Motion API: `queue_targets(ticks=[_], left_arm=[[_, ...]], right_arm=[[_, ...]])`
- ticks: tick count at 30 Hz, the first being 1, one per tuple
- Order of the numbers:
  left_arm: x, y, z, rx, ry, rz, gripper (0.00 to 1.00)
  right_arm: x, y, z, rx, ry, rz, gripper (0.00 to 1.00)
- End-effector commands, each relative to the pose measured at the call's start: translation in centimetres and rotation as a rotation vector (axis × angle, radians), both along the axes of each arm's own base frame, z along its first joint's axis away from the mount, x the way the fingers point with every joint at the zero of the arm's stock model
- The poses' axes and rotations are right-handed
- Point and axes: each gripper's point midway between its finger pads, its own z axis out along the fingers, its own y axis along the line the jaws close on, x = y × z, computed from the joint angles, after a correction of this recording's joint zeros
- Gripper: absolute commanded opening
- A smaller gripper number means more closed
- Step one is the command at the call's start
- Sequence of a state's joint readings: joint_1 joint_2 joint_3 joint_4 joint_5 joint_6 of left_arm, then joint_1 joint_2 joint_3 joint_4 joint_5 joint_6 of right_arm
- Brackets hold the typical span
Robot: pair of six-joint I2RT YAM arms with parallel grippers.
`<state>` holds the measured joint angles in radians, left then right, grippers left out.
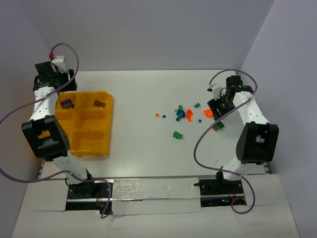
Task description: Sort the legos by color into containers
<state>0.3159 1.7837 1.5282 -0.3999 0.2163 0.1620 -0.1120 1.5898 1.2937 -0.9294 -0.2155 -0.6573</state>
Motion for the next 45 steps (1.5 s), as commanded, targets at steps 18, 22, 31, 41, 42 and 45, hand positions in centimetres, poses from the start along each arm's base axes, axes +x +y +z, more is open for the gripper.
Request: queue_targets(ticks=[18,22,31,41,42,45], left_arm=[[2.2,-10.3,10.8,0.003,-0.247,-0.251,0.8],[2.1,-10.8,10.7,0.004,-0.242,-0.261,0.8],[2.3,-11.1,10.5,0.006,-0.237,-0.269,0.8],[2.1,-12.2,10.2,-0.03,-0.236,-0.32,0.78],[1.9,-12.7,10.4,-0.046,-0.24,-0.346,0.78],[0.6,-15.5,11.1,-0.118,-0.254,-0.495,0.81]], right_arm=[[1.1,-2.0,-6.4,-0.092,0.146,0.032,0.62],[1.4,-2.2,-7.1,-0.101,0.163,0.031,0.62],[1.1,-2.1,-8.4,-0.102,0.196,0.06,0.49],[0.7,-0.9,-7.8,-0.03,0.21,0.102,0.0],[0.8,0.1,-6.9,0.023,0.201,0.107,0.0],[2.9,4.5,-1.0,0.272,0.099,0.131,0.0]])
